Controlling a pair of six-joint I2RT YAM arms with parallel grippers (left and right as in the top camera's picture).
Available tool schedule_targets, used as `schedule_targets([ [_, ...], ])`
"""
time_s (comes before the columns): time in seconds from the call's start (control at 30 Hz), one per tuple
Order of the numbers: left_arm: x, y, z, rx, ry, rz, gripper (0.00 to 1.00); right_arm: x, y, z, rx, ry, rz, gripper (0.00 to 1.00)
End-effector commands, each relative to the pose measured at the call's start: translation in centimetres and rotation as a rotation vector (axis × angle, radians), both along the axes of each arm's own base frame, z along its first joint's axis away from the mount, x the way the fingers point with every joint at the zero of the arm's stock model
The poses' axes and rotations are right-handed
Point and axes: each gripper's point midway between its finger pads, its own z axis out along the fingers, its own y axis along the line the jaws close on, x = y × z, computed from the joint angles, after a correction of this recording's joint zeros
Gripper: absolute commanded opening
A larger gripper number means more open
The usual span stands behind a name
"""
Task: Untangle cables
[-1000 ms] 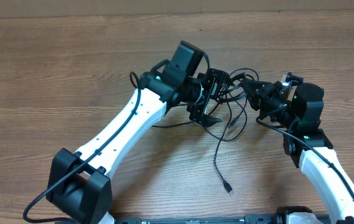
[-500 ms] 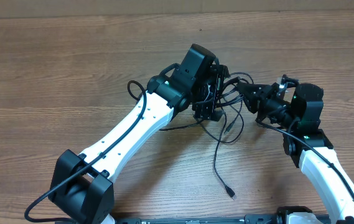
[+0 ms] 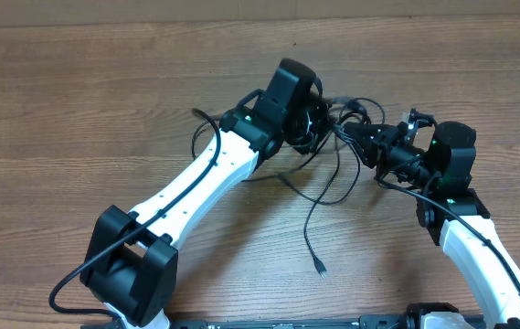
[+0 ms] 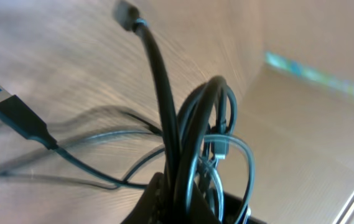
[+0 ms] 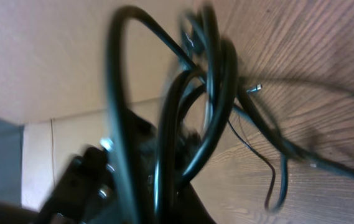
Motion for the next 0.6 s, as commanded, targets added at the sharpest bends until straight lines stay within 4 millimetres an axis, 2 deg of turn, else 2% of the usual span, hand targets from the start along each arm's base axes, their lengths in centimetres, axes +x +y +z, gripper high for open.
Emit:
schedule_targets([
  [0.0, 2.6, 1.7, 2.9, 0.096, -0.404, -0.274, 0.04, -1.2, 1.3, 0.7, -0.057, -0.117, 0.138, 0.16],
  [0.13, 2.1, 3.1, 4.1, 0.072, -0.608, -0.523, 0.04, -1.7, 1.7, 0.8, -0.181, -0.289, 0.229, 0.35],
  [0.33, 1.1, 6.8, 7.0, -0.11, -0.8, -0.723, 0.04, -2.4, 0.8, -2.5, -0.348, -0.284, 0.259, 0.5],
  [0.47, 0.9, 8.3, 7.9, -0.203, -0.754, -0.714, 0.04, -2.5, 1.1, -2.4, -0.404, -0.363, 0.299, 0.62],
  [0.57, 0.4, 8.5, 8.4, -0.292, -0.612, -0.677, 0.04, -2.4, 1.9, -2.0, -0.476, -0.481, 0.341, 0.83],
])
